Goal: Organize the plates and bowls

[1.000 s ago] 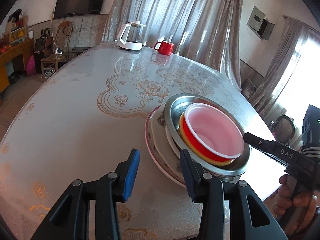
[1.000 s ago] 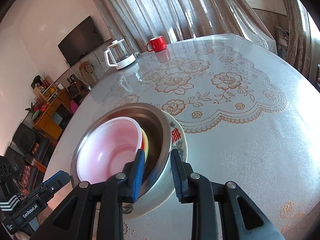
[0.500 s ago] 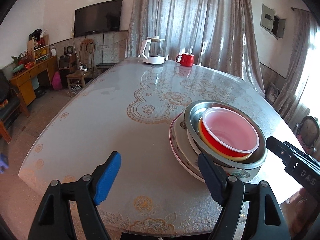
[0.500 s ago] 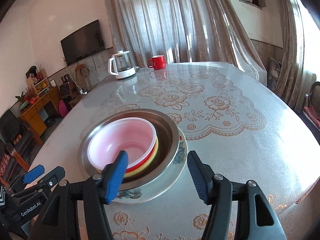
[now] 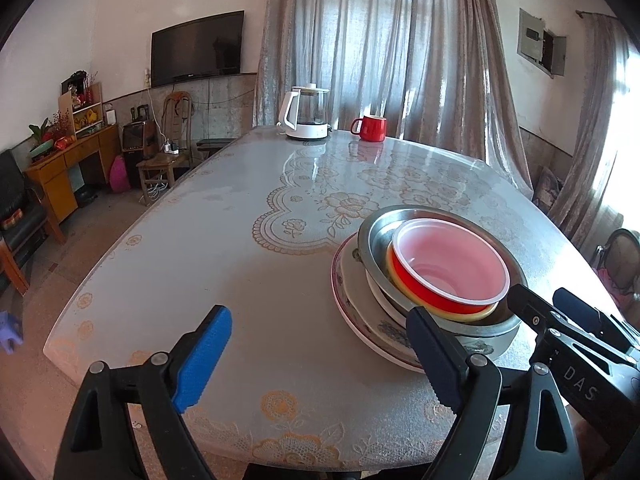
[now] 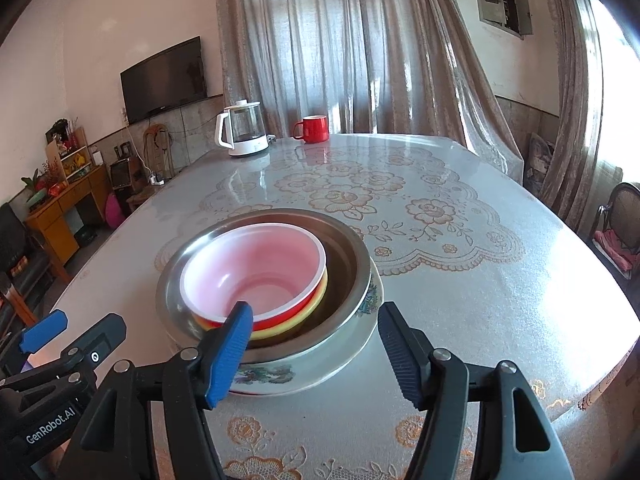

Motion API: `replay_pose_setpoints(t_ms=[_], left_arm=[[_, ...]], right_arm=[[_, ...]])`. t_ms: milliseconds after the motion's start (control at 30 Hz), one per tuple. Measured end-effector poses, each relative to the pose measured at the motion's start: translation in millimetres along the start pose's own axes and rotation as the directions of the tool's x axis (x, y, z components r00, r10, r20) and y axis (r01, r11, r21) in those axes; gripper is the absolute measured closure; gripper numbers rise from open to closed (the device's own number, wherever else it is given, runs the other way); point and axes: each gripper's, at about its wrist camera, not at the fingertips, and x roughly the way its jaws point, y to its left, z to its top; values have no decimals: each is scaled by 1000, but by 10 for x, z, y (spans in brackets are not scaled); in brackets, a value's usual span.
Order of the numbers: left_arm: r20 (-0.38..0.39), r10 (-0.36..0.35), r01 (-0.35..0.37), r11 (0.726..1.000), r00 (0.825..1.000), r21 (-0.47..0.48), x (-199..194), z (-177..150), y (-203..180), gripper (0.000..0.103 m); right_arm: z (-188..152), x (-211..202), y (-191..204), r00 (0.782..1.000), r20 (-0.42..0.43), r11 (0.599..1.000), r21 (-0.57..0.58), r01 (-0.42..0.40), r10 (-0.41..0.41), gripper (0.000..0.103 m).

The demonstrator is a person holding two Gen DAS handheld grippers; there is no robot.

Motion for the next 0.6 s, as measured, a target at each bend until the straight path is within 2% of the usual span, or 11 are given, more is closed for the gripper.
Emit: replay_pose_setpoints(t_ms=[600], left_arm=[[1, 4, -4, 1000, 1000, 6, -23, -2, -20, 9]], right_arm=[[19, -33, 19, 1000, 11, 1000, -9, 7, -7, 37]])
